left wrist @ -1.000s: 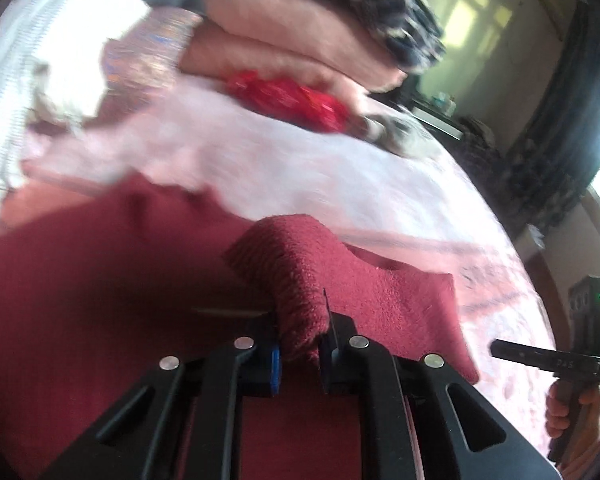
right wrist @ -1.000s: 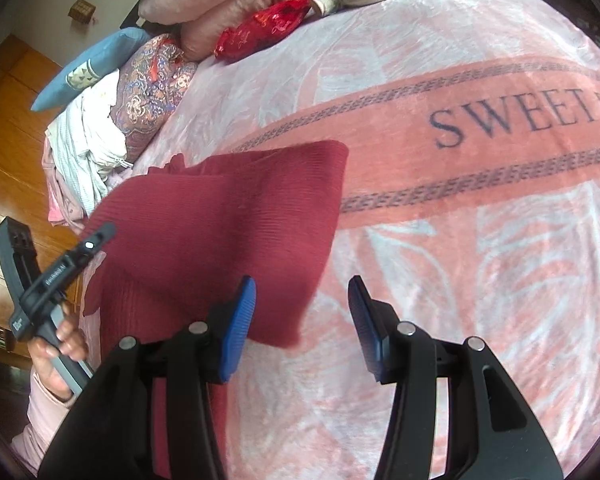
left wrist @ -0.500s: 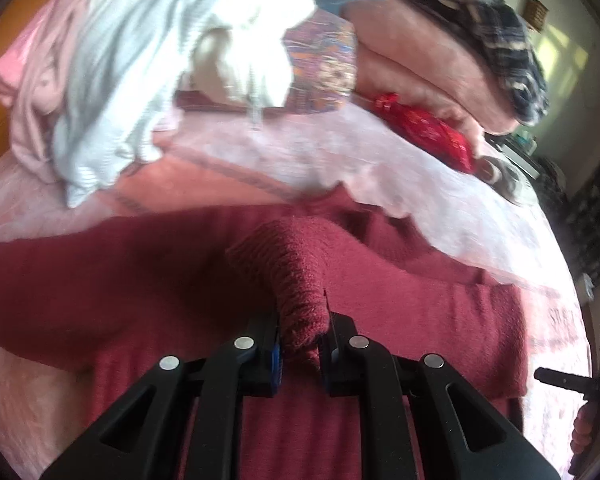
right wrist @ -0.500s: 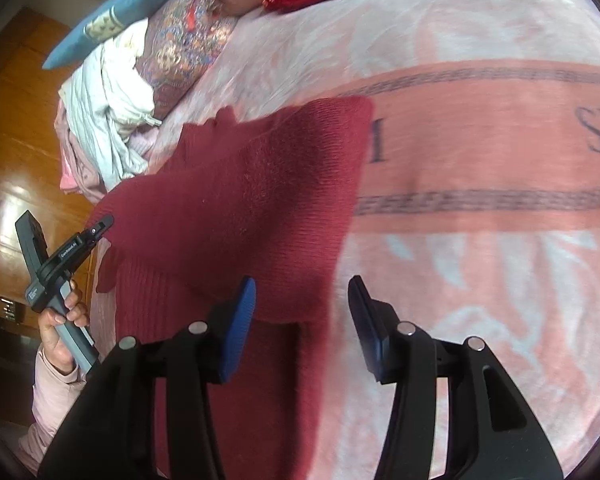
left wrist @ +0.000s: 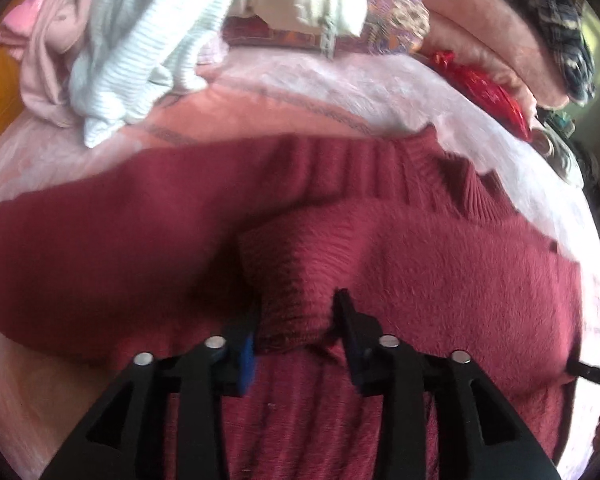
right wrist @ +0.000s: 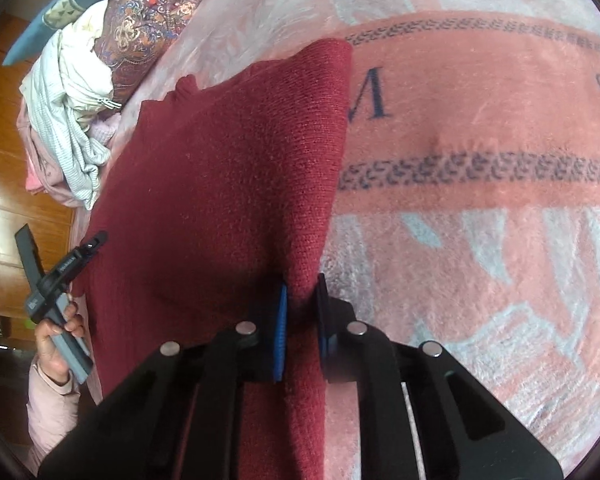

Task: Fold small clothes
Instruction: 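Grasp the other sleeve cuff with the left tool, then lay the sleeve across the sweater body and open the left tool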

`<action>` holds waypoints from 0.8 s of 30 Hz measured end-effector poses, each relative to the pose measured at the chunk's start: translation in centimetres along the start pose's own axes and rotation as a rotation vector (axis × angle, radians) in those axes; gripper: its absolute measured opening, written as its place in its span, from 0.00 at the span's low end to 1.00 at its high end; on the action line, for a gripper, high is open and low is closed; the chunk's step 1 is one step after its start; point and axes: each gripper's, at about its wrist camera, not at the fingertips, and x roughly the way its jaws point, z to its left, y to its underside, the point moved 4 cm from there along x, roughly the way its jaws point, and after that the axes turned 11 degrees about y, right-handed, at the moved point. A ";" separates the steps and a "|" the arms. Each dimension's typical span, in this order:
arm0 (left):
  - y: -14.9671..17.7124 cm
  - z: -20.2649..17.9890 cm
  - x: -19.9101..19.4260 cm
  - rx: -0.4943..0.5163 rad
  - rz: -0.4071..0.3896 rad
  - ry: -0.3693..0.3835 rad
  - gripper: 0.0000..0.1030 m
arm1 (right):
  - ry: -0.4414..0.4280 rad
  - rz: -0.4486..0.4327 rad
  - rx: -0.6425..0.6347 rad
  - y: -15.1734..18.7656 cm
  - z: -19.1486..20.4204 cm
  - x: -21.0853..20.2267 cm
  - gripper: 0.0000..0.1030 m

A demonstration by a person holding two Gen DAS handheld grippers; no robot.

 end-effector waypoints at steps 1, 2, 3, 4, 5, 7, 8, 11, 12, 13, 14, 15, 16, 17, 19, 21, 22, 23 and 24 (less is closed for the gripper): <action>-0.4 0.3 -0.6 -0.008 -0.011 0.010 0.43 | 0.033 0.001 -0.028 0.0 0.3 -0.2 0.14; -0.9 0.6 -1.5 -0.013 -0.024 0.002 0.44 | 0.068 -0.011 -0.043 -0.1 0.4 -0.5 0.18; -1.3 0.7 -2.2 -0.015 -0.037 -0.004 0.44 | 0.098 -0.036 -0.055 -0.2 0.6 -1.1 0.27; -1.6 0.8 -2.9 -0.018 -0.055 0.001 0.44 | 0.134 -0.073 -0.076 -0.4 0.9 -2.0 0.31; -2.1 0.6 -3.6 -0.020 -0.072 0.014 0.44 | 0.161 -0.104 -0.094 -0.7 1.1 -2.9 0.31; -2.7 -0.2 -4.5 -0.010 -0.102 0.035 0.45 | 0.148 -0.159 -0.103 -1.5 1.9 -4.3 0.31; -2.8 -0.8 -4.6 -0.001 -0.109 0.049 0.45 | 0.102 -0.172 -0.095 -1.9 2.3 -4.6 0.31; -2.2 -3.2 -3.5 0.047 -0.068 0.104 0.46 | 0.026 -0.167 -0.085 -2.8 3.6 -4.3 0.31; -1.9 -3.8 -2.9 0.053 -0.046 0.122 0.46 | 0.025 -0.163 -0.094 -2.9 4.2 -4.0 0.31; -1.5 -4.2 -2.3 0.046 -0.016 0.135 0.46 | 0.025 -0.156 -0.099 -3.0 4.6 -3.6 0.31; -1.0 -4.3 -1.8 0.029 0.017 0.141 0.46 | 0.027 -0.139 -0.100 -3.0 4.8 -2.9 0.31; -0.7 -4.2 -1.6 0.011 0.038 0.145 0.46 | 0.034 -0.120 -0.100 -2.9 4.9 -2.2 0.31; -0.4 -4.0 -1.8 -0.010 0.049 0.146 0.46 | 0.048 -0.102 -0.104 -2.8 4.9 -1.5 0.31; 0.0 -3.6 -2.2 -0.030 0.057 0.152 0.46 | 0.060 -0.091 -0.105 -2.7 5.0 -1.0 0.31; 0.6 -2.8 -3.0 -0.053 0.083 0.132 0.47 | 0.065 -0.075 -0.099 -2.6 5.2 -0.1 0.29; 1.2 -1.5 -3.8 -0.081 0.105 0.089 0.52 | 0.041 -0.070 -0.080 -2.6 4.7 0.0 0.29; 1.6 -1.1 -4.1 -0.091 0.107 0.101 0.55 | 0.037 -0.068 -0.076 -2.7 4.8 -0.1 0.29; 1.9 -0.9 -4.1 -0.094 0.114 0.102 0.56 | 0.040 -0.069 -0.078 -2.7 4.9 -0.2 0.29; 2.1 -0.8 -3.8 -0.098 0.127 0.105 0.57 | 0.045 -0.071 -0.081 -2.7 5.0 -0.1 0.29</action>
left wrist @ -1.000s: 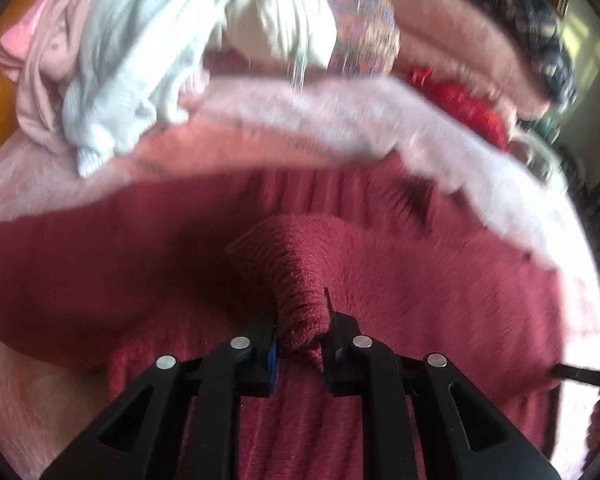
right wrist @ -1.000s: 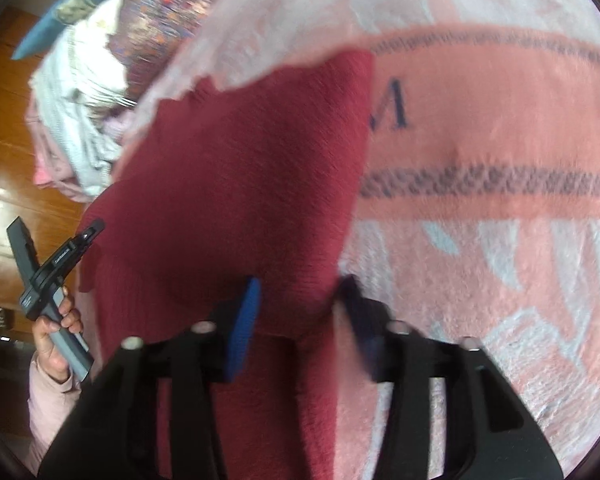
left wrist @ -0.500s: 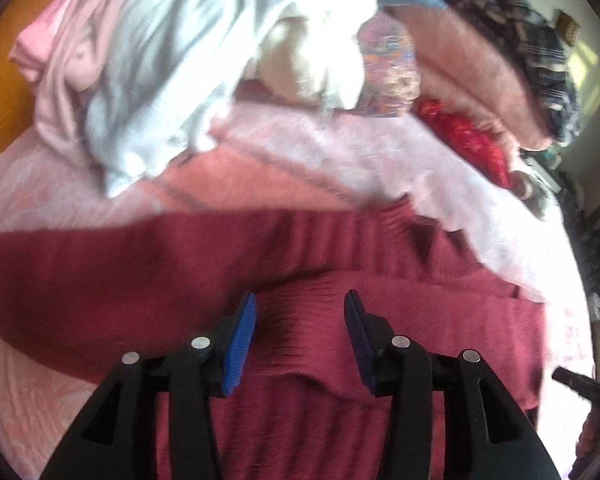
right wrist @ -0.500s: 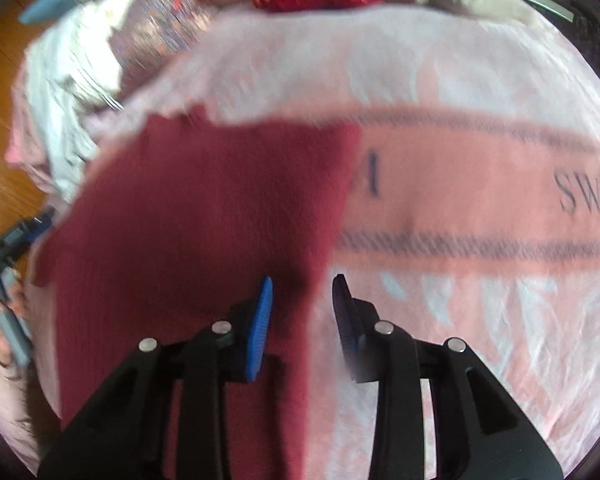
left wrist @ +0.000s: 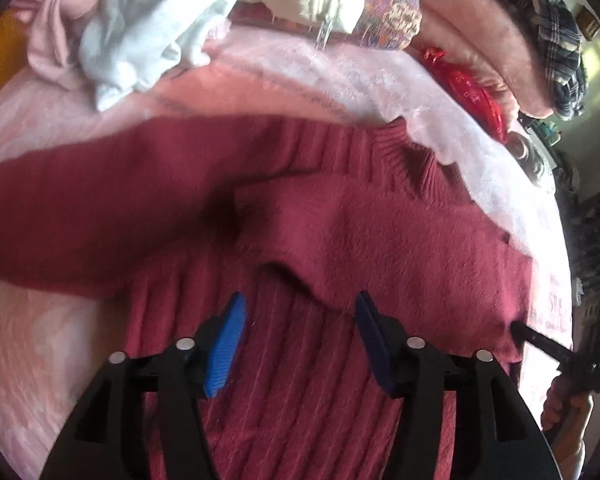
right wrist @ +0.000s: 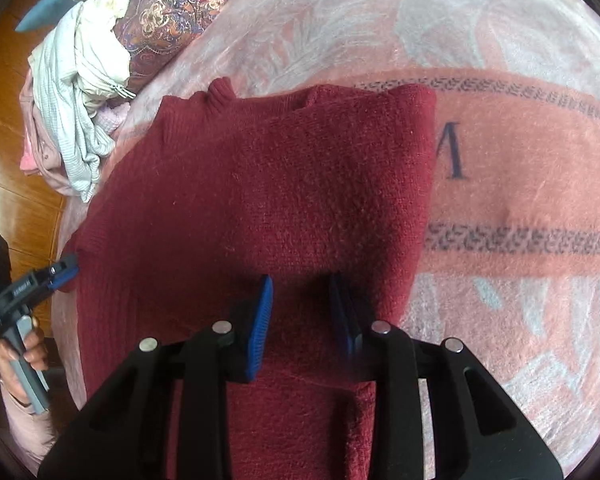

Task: Fold small clothes
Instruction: 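Lay the sleeve across the sweater body and open the left tool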

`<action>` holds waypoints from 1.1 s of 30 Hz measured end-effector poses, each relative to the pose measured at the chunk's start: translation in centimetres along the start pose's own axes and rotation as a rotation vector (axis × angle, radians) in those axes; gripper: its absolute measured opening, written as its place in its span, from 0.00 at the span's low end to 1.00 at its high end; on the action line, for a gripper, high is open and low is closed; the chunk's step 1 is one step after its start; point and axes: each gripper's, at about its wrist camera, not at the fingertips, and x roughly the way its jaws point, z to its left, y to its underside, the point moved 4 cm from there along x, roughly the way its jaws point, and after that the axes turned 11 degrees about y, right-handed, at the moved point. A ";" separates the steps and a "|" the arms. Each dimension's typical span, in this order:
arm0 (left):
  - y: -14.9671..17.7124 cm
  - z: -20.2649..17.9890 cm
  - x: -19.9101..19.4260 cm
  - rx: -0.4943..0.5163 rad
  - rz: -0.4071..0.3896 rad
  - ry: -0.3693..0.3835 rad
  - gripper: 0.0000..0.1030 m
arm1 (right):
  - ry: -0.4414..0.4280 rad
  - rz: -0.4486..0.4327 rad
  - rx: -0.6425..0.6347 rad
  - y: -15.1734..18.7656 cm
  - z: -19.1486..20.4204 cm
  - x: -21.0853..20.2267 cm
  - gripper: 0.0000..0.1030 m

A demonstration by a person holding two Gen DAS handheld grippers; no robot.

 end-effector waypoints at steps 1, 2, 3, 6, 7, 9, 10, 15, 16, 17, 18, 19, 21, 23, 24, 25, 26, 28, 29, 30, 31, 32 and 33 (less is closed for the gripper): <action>0.1 0.2 0.6 -0.023 0.020 0.031 0.57 | 0.007 -0.001 -0.003 0.2 0.2 0.1 0.29; -0.2 0.5 1.0 -0.057 0.019 0.069 0.57 | 0.010 -0.003 -0.005 0.3 0.2 0.1 0.29; -0.5 0.9 1.4 -0.107 0.008 0.118 0.57 | 0.014 -0.004 -0.008 0.2 0.3 0.3 0.29; -2.3 2.0 2.3 -0.225 -0.036 0.209 0.57 | 0.026 -0.011 -0.022 0.2 0.5 0.4 0.29; -2.7 2.1 2.5 -0.235 -0.043 0.220 0.55 | 0.026 -0.012 -0.025 0.3 0.3 0.4 0.30; -3.6 2.0 3.3 -0.235 -0.042 0.241 0.45 | 0.021 -0.013 -0.021 0.3 0.2 0.5 0.29; -3.8 2.0 3.7 -0.234 -0.046 0.247 0.32 | 0.018 -0.013 -0.019 0.4 0.1 0.5 0.29; -4.3 0.8 2.4 -0.127 -0.187 0.259 0.08 | 0.033 -0.026 -0.048 0.6 0.3 0.5 0.30; -4.3 0.1 1.4 -0.069 -0.229 0.269 0.08 | 0.040 -0.029 -0.059 0.7 0.4 0.5 0.30; -4.1 -1.4 -0.1 0.068 -0.281 0.268 0.08 | 0.043 -0.030 -0.062 0.7 0.4 0.6 0.30; -3.5 -2.4 -0.8 0.158 -0.301 0.259 0.09 | 0.042 -0.030 -0.061 0.7 0.4 0.6 0.30; -2.9 -2.9 -1.2 0.221 -0.299 0.245 0.10 | 0.040 -0.029 -0.059 0.7 0.4 0.6 0.30; -1.8 -1.9 -0.2 0.227 -0.221 0.192 0.20 | 0.035 -0.026 -0.053 0.7 0.2 0.6 0.30; -1.4 1.0 1.9 0.150 -0.132 0.070 0.59 | 0.037 -0.024 -0.049 0.8 0.3 0.6 0.30; -1.4 2.5 2.5 0.111 -0.116 0.023 0.65 | 0.041 -0.024 -0.052 0.8 0.3 0.5 0.30; -1.4 4.1 2.8 0.054 -0.113 0.025 0.62 | 0.047 -0.024 -0.058 0.8 0.4 0.5 0.30; -1.6 4.6 2.6 0.030 -0.122 0.067 0.62 | 0.053 -0.025 -0.065 0.9 0.5 0.4 0.30; -2.2 5.0 1.8 -0.007 -0.138 0.089 0.62 | 0.053 -0.022 -0.059 0.8 0.5 0.3 0.30; -2.6 5.0 0.8 -0.020 -0.176 0.073 0.62 | 0.043 -0.020 -0.050 0.7 0.6 0.1 0.30; -3.0 4.7 -0.2 -0.019 -0.221 0.074 0.63 | 0.030 -0.019 -0.044 0.6 0.7 -0.2 0.31; -3.1 4.3 -0.7 -0.013 -0.244 0.083 0.63 | 0.018 -0.023 -0.044 0.5 0.9 -0.5 0.31; -3.3 3.4 -1.4 0.003 -0.263 0.095 0.63 | 0.011 -0.033 -0.052 0.4 1.2 -1.0 0.31; -3.4 2.4 -2.0 0.021 -0.282 0.110 0.63 | 0.014 -0.047 -0.062 0.3 1.5 -1.6 0.31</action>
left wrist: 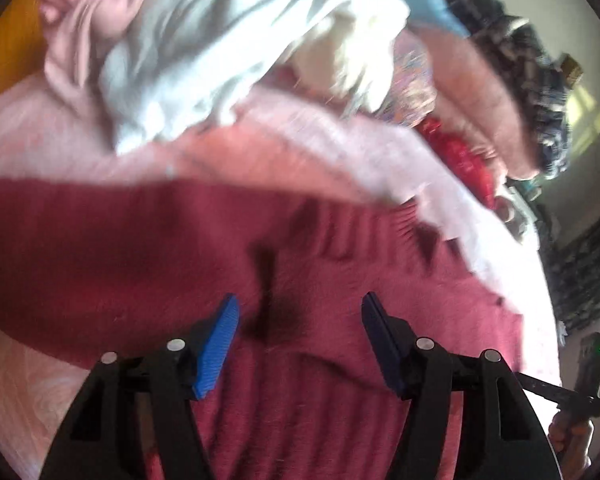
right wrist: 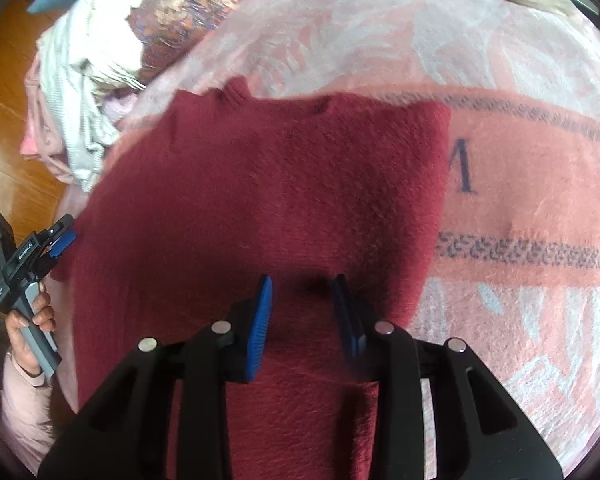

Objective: Fold small clothes

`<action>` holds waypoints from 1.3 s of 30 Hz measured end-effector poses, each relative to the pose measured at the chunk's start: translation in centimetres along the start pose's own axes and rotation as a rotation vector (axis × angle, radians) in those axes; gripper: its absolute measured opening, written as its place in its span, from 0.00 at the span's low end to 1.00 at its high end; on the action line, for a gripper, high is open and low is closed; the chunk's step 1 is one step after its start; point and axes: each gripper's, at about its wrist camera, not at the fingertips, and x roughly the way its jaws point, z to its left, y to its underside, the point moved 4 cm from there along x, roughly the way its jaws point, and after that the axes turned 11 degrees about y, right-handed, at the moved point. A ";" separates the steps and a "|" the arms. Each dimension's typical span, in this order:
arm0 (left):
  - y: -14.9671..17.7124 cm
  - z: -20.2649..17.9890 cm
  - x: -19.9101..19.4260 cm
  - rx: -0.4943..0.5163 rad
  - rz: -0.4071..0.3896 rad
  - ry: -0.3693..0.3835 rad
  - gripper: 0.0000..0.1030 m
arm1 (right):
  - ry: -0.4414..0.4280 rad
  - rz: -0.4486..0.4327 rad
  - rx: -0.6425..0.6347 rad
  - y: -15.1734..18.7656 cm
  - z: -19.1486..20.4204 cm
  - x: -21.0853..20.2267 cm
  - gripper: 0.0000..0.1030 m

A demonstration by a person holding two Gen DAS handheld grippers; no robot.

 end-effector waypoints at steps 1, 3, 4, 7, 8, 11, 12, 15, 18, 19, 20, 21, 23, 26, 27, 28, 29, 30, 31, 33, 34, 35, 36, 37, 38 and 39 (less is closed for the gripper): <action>-0.1 -0.4 0.0 0.012 -0.006 0.013 0.63 | 0.001 -0.009 -0.006 -0.1 0.2 -0.4 0.31; 0.4 -2.0 0.6 0.059 0.015 0.054 0.63 | 0.008 -0.026 -0.016 -0.4 0.5 -1.1 0.31; 0.9 -2.3 0.8 0.077 0.034 0.066 0.63 | 0.024 -0.021 -0.016 -0.3 0.5 -1.1 0.31; 2.4 -3.0 4.0 0.082 0.122 0.088 0.63 | 0.072 0.009 -0.029 0.1 0.1 -0.1 0.31; 3.0 -2.6 4.6 0.078 0.158 0.077 0.62 | 0.110 0.047 -0.031 0.5 -0.3 1.1 0.31; 4.0 -1.9 6.3 0.112 0.185 0.027 0.58 | 0.107 0.059 -0.025 1.1 -0.9 2.7 0.28; 4.1 -2.0 6.5 0.148 0.186 0.019 0.58 | 0.108 0.060 -0.028 1.1 -0.9 2.7 0.28; 4.2 -2.3 6.7 0.168 0.194 0.001 0.60 | 0.115 0.067 -0.012 1.0 -0.8 2.5 0.28; 4.1 -2.2 6.1 0.125 0.198 0.015 0.60 | 0.117 0.065 -0.003 1.1 -0.2 1.8 0.31; 4.0 -2.3 5.7 0.122 0.205 0.016 0.62 | 0.098 0.064 -0.004 1.2 0.3 1.3 0.31; 3.8 -2.3 5.2 0.119 0.212 0.015 0.63 | 0.076 0.062 -0.005 1.1 0.7 0.9 0.31; 3.6 -2.2 4.7 0.116 0.216 0.009 0.69 | 0.046 0.059 -0.006 1.0 1.5 0.6 0.31; 3.0 -1.5 3.4 0.103 0.208 -0.022 0.82 | 0.013 0.057 -0.018 0.7 3.3 0.2 0.31; 2.4 0.6 1.2 0.076 0.196 -0.062 0.91 | -0.019 0.069 -0.054 0.9 6.7 0.7 0.50; 2.2 1.7 0.4 0.061 0.193 -0.082 0.95 | -0.024 0.079 -0.070 1.1 7.9 1.1 0.53; 2.1 2.6 -0.2 0.051 0.195 -0.100 0.96 | -0.025 0.089 -0.082 1.2 8.8 1.4 0.53; 1.9 4.1 -1.0 0.033 0.193 -0.123 0.96 | -0.025 0.104 -0.095 1.4 9.9 1.9 0.53; 1.6 5.5 -1.8 0.019 0.185 -0.141 0.96 | -0.021 0.115 -0.099 1.5 10.8 2.4 0.60; 1.3 6.9 -2.6 0.006 0.177 -0.165 0.96 | -0.014 0.122 -0.099 1.6 11.6 2.7 0.69; 0.6 10.5 -4.3 -0.025 0.160 -0.237 0.96 | 0.012 0.129 -0.128 1.6 13.6 3.5 0.72; 0.2 12.8 -5.4 -0.053 0.151 -0.270 0.96 | 0.029 0.129 -0.146 1.6 14.6 3.8 0.72; -0.1 14.3 -6.2 -0.072 0.144 -0.291 0.96 | 0.037 0.132 -0.156 1.6 15.4 4.0 0.72; -0.5 16.2 -7.2 -0.094 0.134 -0.315 0.96 | 0.034 0.139 -0.159 1.6 16.1 4.3 0.74; -1.0 17.9 -8.2 -0.112 0.127 -0.330 0.96 | 0.021 0.147 -0.162 1.5 17.1 4.6 0.75; -1.4 19.6 -9.1 -0.130 0.116 -0.347 0.96 | 0.010 0.151 -0.165 1.6 17.7 4.6 0.76; -1.7 20.8 -9.7 -0.145 0.107 -0.360 0.96 | -0.002 0.152 -0.171 1.5 18.7 4.9 0.76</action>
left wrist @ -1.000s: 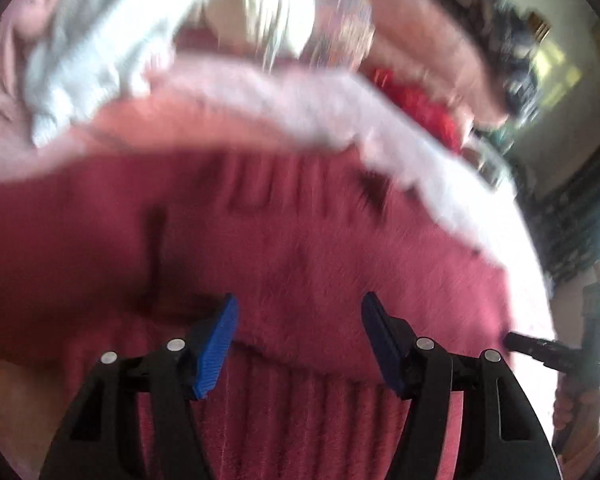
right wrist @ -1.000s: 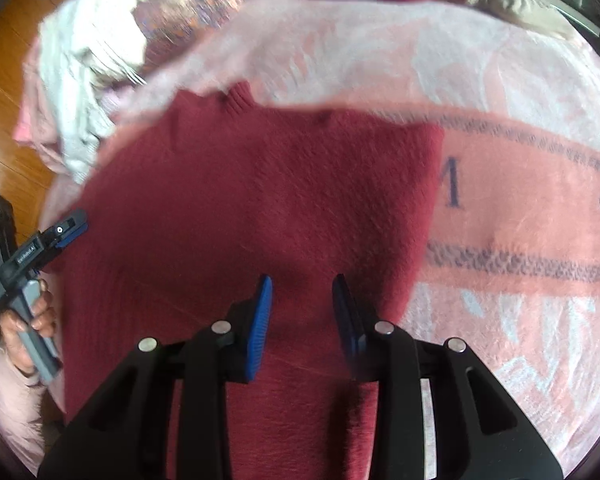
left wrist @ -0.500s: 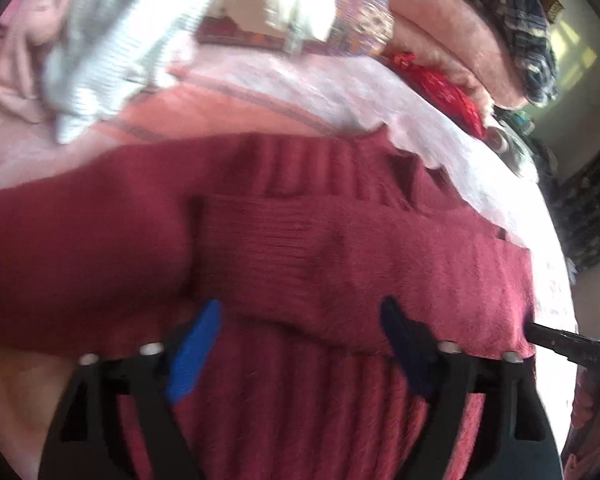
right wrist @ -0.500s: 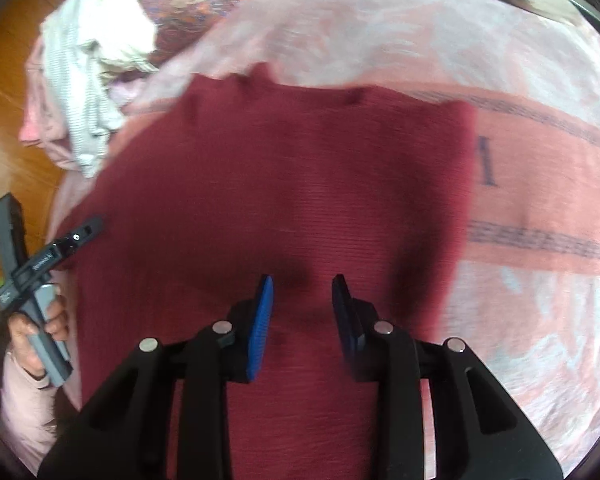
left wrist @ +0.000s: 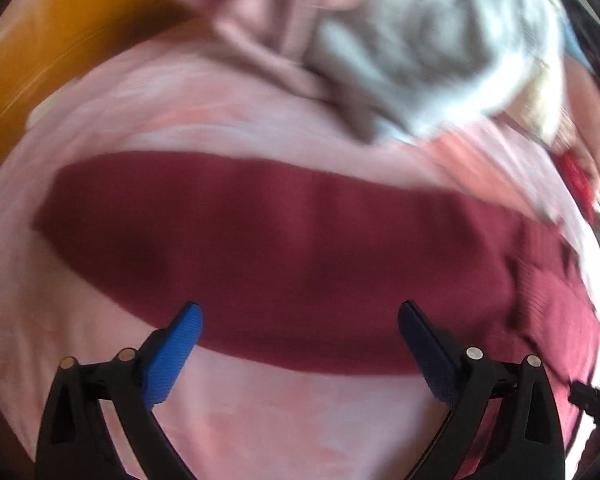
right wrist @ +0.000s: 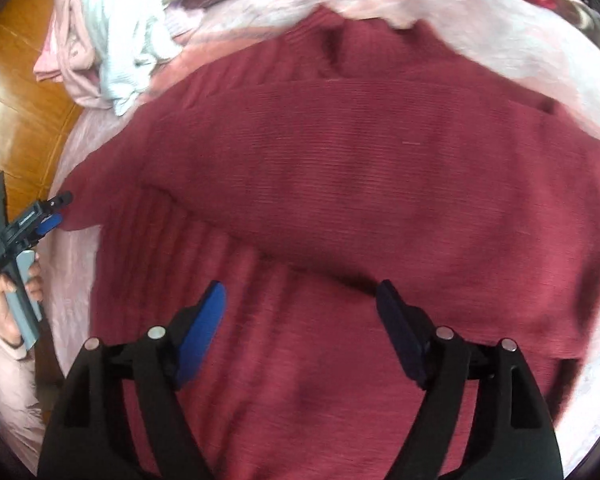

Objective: Fold small clothes

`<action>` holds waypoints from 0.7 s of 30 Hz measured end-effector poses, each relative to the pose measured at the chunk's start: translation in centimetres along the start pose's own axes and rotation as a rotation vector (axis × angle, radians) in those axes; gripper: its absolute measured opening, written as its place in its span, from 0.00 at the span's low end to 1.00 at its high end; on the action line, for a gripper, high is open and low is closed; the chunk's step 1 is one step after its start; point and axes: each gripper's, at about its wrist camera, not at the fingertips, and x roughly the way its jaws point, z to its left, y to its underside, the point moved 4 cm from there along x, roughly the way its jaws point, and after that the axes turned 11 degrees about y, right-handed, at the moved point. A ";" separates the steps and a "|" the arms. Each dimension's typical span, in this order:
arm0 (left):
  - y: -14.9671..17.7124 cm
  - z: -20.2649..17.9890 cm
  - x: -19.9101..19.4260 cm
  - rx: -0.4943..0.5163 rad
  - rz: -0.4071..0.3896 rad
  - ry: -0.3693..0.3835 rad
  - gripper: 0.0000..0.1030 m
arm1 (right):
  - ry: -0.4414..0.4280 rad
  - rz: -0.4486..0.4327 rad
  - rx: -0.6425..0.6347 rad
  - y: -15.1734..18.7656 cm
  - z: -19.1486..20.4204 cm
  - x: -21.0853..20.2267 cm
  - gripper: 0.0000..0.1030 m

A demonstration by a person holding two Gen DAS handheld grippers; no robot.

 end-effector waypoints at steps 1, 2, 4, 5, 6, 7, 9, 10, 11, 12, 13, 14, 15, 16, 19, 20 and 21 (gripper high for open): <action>-0.8 2.2 -0.4 -0.029 -0.011 -0.013 0.96 | -0.004 0.001 -0.003 -0.3 0.7 0.2 0.77; -1.2 3.7 -0.6 -0.050 -0.020 -0.015 0.96 | -0.015 0.002 -0.009 -0.8 2.0 0.6 0.77; -2.3 6.7 -0.8 -0.099 -0.037 -0.011 0.96 | -0.040 0.005 -0.022 -1.6 4.1 1.2 0.78; -2.8 7.8 -0.9 -0.121 -0.048 0.000 0.96 | -0.044 0.004 -0.031 -1.9 5.1 1.5 0.78; -3.2 8.8 -0.8 -0.138 -0.053 0.017 0.96 | -0.040 0.002 -0.040 -2.1 5.9 1.8 0.79; -3.5 9.6 -0.5 -0.155 -0.054 0.034 0.96 | -0.033 0.001 -0.051 -2.3 6.6 2.1 0.80; -4.1 10.5 0.0 -0.177 -0.053 0.050 0.96 | -0.028 0.002 -0.076 -2.4 8.2 2.9 0.80; -4.3 10.9 0.2 -0.186 -0.055 0.048 0.96 | -0.026 0.002 -0.083 -2.5 8.6 3.2 0.81; -4.5 11.3 0.5 -0.191 -0.060 0.055 0.96 | -0.011 -0.002 -0.097 -2.5 9.0 3.5 0.82; -4.7 11.3 0.8 -0.189 -0.060 0.061 0.96 | 0.002 -0.007 -0.107 -2.5 9.3 3.6 0.83; -4.8 11.2 1.1 -0.177 -0.053 0.051 0.96 | 0.010 -0.011 -0.115 -2.6 9.3 3.6 0.84; -5.1 11.0 1.6 -0.161 -0.046 0.039 0.96 | 0.009 -0.013 -0.115 -2.7 9.4 3.7 0.84; -5.0 10.6 1.8 -0.139 -0.041 0.028 0.95 | 0.003 -0.012 -0.110 -2.7 9.4 3.7 0.84; -5.0 10.2 2.1 -0.109 -0.035 0.014 0.94 | -0.006 -0.012 -0.102 -2.9 9.3 3.7 0.84; -4.6 9.8 2.6 -0.064 -0.024 -0.035 0.85 | -0.030 -0.011 -0.089 -3.0 8.9 3.7 0.83; -4.5 9.8 2.6 -0.051 -0.023 -0.060 0.82 | -0.033 -0.012 -0.089 -2.9 8.8 3.6 0.83; -4.4 9.7 2.6 -0.038 -0.024 -0.078 0.73 | -0.035 -0.012 -0.089 -2.9 8.7 3.5 0.83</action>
